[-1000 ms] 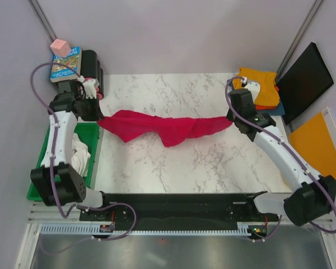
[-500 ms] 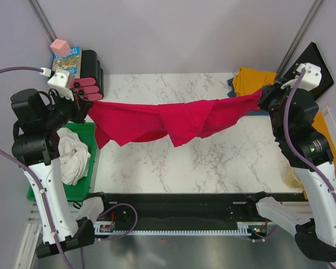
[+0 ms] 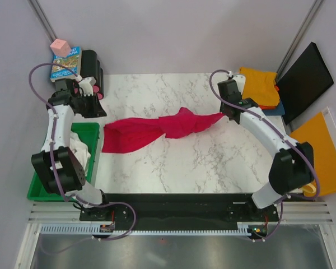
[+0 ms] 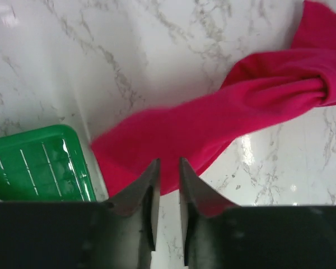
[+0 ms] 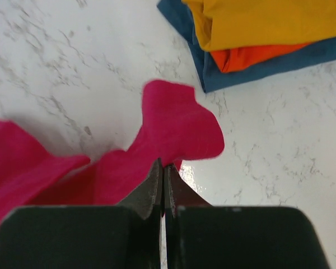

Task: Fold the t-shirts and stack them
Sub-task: Flatten out the tshirt

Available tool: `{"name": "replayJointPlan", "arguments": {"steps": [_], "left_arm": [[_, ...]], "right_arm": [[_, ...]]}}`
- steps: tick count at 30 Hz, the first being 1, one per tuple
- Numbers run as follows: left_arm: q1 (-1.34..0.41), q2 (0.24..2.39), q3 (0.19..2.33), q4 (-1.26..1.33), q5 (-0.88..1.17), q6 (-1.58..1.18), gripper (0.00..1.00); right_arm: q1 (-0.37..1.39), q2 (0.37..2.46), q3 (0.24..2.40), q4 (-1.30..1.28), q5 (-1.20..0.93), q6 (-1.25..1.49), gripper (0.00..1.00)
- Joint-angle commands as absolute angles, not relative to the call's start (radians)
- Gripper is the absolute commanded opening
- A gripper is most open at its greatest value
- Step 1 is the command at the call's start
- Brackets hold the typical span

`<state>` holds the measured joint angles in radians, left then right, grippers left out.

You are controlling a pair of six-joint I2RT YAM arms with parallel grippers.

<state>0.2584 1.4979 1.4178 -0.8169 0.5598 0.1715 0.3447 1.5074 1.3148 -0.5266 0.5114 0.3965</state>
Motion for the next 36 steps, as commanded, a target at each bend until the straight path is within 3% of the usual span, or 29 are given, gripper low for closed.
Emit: {"name": "replayJointPlan", "arguments": {"steps": [1, 3, 4, 7, 8, 16, 23, 36], "left_arm": [[0.247, 1.594, 1.398, -0.674, 0.444, 0.198, 0.38], [0.247, 1.624, 1.394, -0.643, 0.433, 0.186, 0.56], [0.245, 1.629, 1.402, -0.623, 0.425, 0.178, 0.61], [0.247, 1.641, 1.436, -0.618, 0.422, 0.155, 0.69], [0.245, 1.64, 1.44, -0.617, 0.426, 0.146, 0.69], [0.167, 1.502, 1.307, -0.63, 0.468, 0.198, 0.69], [-0.093, 1.482, 1.206, -0.66, 0.325, 0.245, 0.66], [-0.166, 1.597, 1.2, -0.675, 0.236, 0.183, 0.63]], "right_arm": [[0.325, 1.652, 1.362, -0.471, 0.568, 0.391, 0.09], [0.325, 1.69, 1.387, -0.472, 0.565, 0.391, 0.18], [0.325, 1.71, 1.406, -0.469, 0.555, 0.393, 0.35], [0.328, 1.724, 1.44, -0.468, 0.535, 0.382, 0.56], [0.328, 1.721, 1.445, -0.468, 0.516, 0.38, 0.58], [0.382, 1.629, 1.338, -0.463, 0.437, 0.364, 0.64], [0.451, 1.637, 1.213, -0.445, 0.37, 0.391, 0.62], [0.578, 1.669, 1.091, -0.416, 0.442, 0.468, 0.61]]}}
